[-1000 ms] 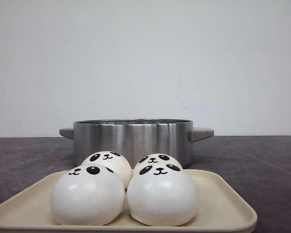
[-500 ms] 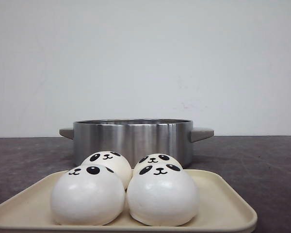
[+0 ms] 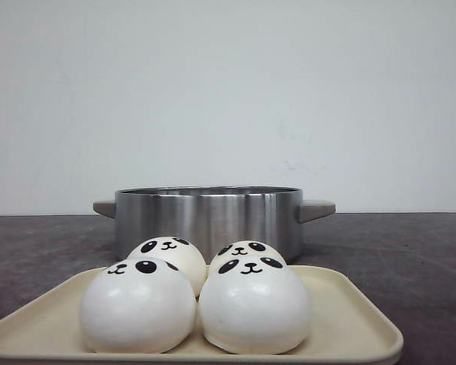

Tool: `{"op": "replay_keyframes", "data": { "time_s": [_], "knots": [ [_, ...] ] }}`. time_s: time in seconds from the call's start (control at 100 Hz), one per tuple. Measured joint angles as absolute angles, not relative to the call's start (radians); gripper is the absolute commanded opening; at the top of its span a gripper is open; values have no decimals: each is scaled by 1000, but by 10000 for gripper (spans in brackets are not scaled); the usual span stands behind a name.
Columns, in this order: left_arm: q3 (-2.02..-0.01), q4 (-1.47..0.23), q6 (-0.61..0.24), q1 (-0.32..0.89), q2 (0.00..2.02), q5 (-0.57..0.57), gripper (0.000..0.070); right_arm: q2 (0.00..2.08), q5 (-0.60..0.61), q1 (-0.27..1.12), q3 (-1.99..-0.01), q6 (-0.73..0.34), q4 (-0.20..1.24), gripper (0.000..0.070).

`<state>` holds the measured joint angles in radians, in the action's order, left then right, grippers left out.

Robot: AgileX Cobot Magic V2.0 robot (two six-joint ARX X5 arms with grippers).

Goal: Steam buns
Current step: 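Move the right gripper to a panda bun on the tray and grasp it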

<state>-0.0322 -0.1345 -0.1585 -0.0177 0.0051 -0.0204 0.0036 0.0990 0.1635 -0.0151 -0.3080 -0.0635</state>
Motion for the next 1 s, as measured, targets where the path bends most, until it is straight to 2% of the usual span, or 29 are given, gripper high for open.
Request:
{"op": "replay_keyframes", "data": {
  "time_s": [0.07, 0.14, 0.24, 0.37, 0.51, 0.61, 0.72, 0.75, 0.78, 0.87, 0.9, 0.93, 0.96, 1.0],
  "knots": [
    [-33, -136, -271, -18, 5, -68, 4, 4, 135, 163, -18, -350, -114, 5],
    [-34, -138, -357, -18, 5, -139, 4, 4, 154, 163, -39, -379, -96, 4],
    [-52, -94, -445, -18, 6, -240, 5, 6, 157, 163, -132, -398, 17, 4],
    [-183, -73, -508, -17, 40, -265, 6, 49, 157, 163, -329, -383, 206, 4],
    [-411, -216, -493, -17, 175, -309, 6, 176, 157, 163, -541, -296, 335, 4],
    [-598, -364, -420, -17, 315, -375, 6, 287, 157, 164, -715, -213, 442, 4],
    [-804, -484, -327, -17, 445, -390, 22, 401, 158, 164, -907, -136, 575, 11],
    [-848, -495, -308, -17, 470, -390, 73, 427, 163, 164, -950, -122, 606, 41],
    [-885, -494, -294, -17, 489, -390, 161, 450, 174, 164, -985, -110, 632, 110],
    [-953, -489, -264, -17, 514, -390, 528, 498, 233, 164, -1047, -92, 682, 429],
    [-958, -488, -256, -17, 514, -391, 616, 507, 259, 164, -1054, -89, 686, 533],
    [-958, -492, -251, -14, 509, -391, 662, 513, 287, 164, -1056, -89, 687, 620],
    [-958, -500, -248, -9, 508, -391, 674, 517, 317, 164, -1056, -89, 690, 683],
    [-958, -514, -245, 1, 508, -391, 673, 519, 356, 164, -1056, -91, 693, 700]
  ]
}}
